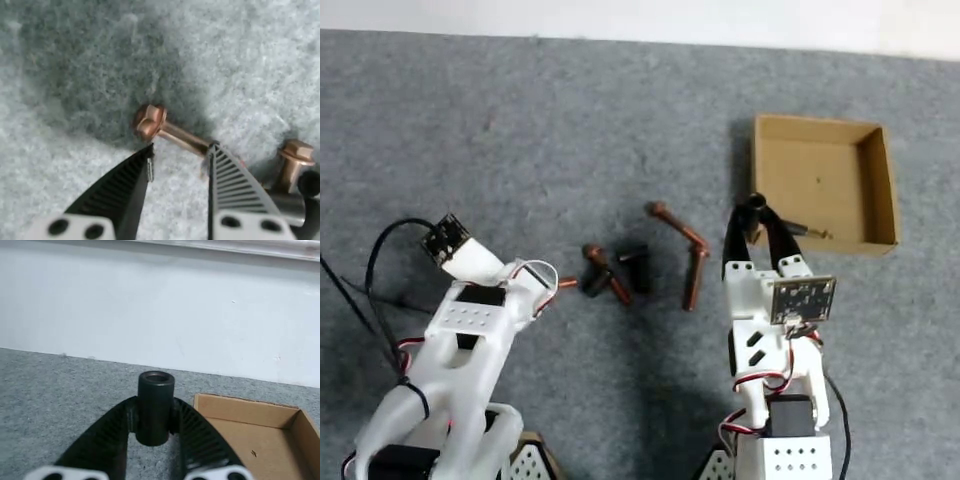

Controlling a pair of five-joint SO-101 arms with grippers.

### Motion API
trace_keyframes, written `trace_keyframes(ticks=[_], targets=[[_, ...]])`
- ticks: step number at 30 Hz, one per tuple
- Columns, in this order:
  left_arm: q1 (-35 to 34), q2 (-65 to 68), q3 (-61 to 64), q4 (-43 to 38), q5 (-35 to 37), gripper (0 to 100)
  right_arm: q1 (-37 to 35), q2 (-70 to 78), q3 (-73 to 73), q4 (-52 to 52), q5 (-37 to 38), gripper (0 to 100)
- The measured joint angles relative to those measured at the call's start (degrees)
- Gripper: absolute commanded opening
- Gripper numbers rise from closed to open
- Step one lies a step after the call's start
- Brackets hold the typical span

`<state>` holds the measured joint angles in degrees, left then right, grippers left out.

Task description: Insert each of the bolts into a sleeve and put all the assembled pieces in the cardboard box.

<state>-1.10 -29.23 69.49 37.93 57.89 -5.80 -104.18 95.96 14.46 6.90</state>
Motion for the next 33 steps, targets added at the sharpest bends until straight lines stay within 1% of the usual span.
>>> trace_keyframes(ticks=[27, 30, 33], targets=[[0.00, 1.41, -2.46, 0.70, 0.00, 17, 0.00, 0.00, 0.00, 0.00, 0.00, 0.6], [-0.09, 5.27, -5.19, 0.62, 0.09, 17, 0.00, 0.00, 0.00, 0.00, 0.00, 0.6], [-0.18, 11.87, -9.49, 0.44, 0.09, 17, 0.00, 0.00, 0.00, 0.00, 0.00, 0.6]])
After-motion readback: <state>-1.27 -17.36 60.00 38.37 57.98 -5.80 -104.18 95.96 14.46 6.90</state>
